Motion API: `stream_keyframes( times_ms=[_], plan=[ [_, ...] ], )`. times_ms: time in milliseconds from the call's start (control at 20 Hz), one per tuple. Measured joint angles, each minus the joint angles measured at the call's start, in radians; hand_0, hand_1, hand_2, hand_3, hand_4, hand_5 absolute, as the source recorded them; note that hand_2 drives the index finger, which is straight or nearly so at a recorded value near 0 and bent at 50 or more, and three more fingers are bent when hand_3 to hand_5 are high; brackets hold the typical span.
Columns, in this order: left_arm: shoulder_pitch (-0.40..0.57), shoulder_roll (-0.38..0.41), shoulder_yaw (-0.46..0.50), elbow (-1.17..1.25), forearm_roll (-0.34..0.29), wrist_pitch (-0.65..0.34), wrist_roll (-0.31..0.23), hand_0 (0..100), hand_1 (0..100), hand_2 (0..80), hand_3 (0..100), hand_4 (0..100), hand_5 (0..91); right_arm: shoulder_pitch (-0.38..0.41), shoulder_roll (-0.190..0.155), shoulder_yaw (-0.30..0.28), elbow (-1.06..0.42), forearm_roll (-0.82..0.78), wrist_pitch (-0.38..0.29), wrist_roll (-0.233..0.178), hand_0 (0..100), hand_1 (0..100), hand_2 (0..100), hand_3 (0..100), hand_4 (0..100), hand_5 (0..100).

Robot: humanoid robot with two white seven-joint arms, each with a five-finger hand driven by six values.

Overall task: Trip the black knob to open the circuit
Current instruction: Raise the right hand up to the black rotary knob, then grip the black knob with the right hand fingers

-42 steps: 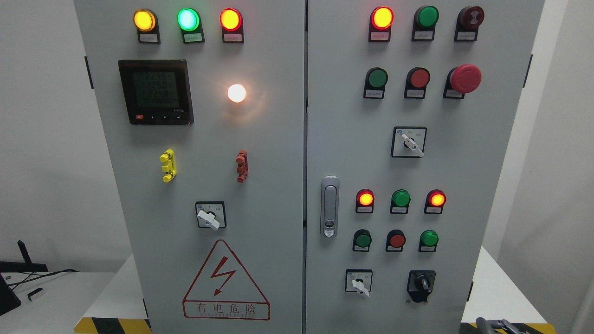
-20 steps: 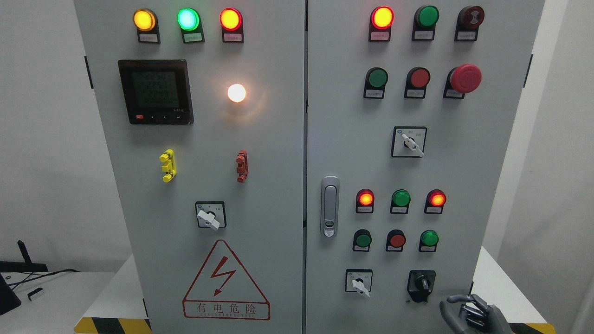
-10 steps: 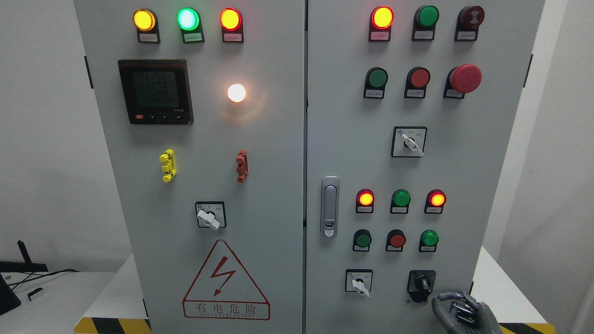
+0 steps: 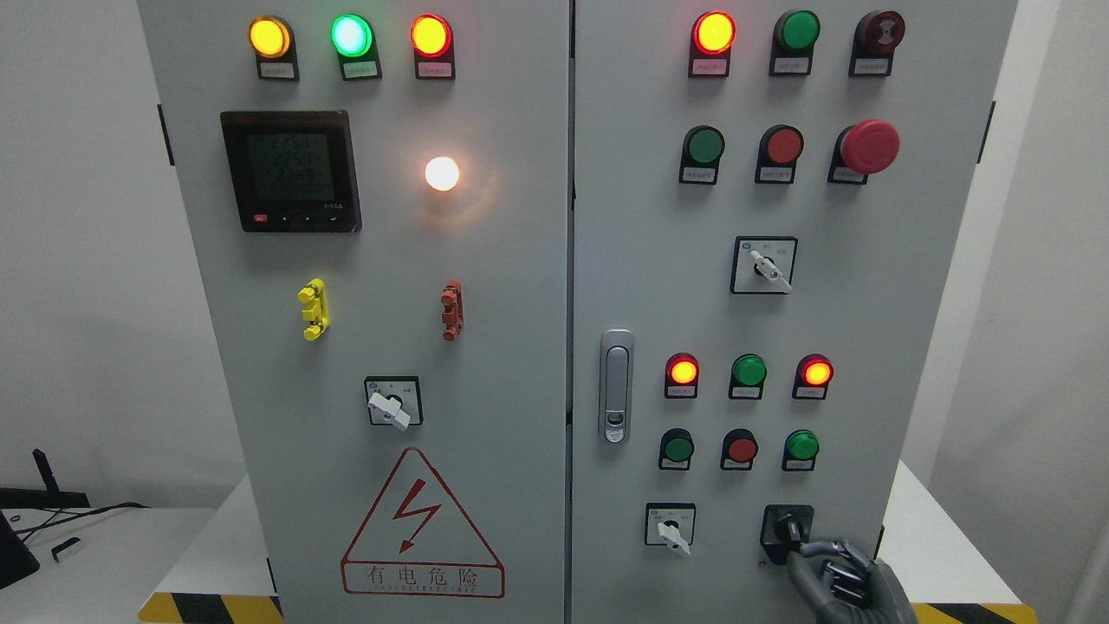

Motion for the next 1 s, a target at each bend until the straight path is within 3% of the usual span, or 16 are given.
stream_keyframes(
  times_ms=[1000],
  plan=[
    [0.0,0.0,0.0,0.0,0.0,0.0,0.0,12,39,0.0,0,0,0.0,-0.001,0.017,0.011,-0.001,-0.001,-0.001,0.002,45,83,51,100,98,92]
  ],
)
